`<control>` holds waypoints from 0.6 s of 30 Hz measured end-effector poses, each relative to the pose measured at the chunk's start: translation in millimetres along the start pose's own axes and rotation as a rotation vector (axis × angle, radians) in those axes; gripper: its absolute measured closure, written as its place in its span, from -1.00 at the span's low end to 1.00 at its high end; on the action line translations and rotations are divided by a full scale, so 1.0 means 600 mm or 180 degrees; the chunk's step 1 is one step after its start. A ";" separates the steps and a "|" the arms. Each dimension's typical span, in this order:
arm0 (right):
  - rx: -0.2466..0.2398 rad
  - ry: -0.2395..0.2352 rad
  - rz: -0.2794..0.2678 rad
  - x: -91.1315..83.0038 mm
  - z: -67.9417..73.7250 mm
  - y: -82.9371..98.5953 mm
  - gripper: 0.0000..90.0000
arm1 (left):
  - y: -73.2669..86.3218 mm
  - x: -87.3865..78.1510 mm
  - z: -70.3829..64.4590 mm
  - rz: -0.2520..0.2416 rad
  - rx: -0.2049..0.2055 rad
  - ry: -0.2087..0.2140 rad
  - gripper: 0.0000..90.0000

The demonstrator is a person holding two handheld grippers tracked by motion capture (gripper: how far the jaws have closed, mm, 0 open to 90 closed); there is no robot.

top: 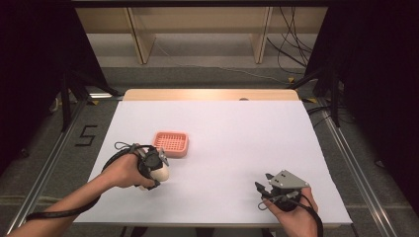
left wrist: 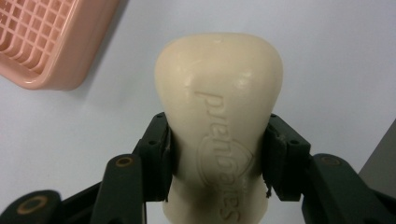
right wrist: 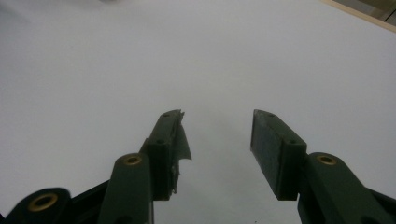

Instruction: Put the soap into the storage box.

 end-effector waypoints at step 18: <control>-0.0048 0.0000 -0.0006 -0.002 -0.004 -0.002 0.19 | 0.001 -0.003 0.018 -0.0025 0.0049 -0.0007 0.10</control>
Point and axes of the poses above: each handheld gripper's, and its own axes: x roughly forward along the jaws, y roughly out of its underside, z roughly to its left, the point moved 6 cm from there along x, roughly forward along the jaws, and after that the axes turned 9 degrees about -y, right-handed, at the moved point
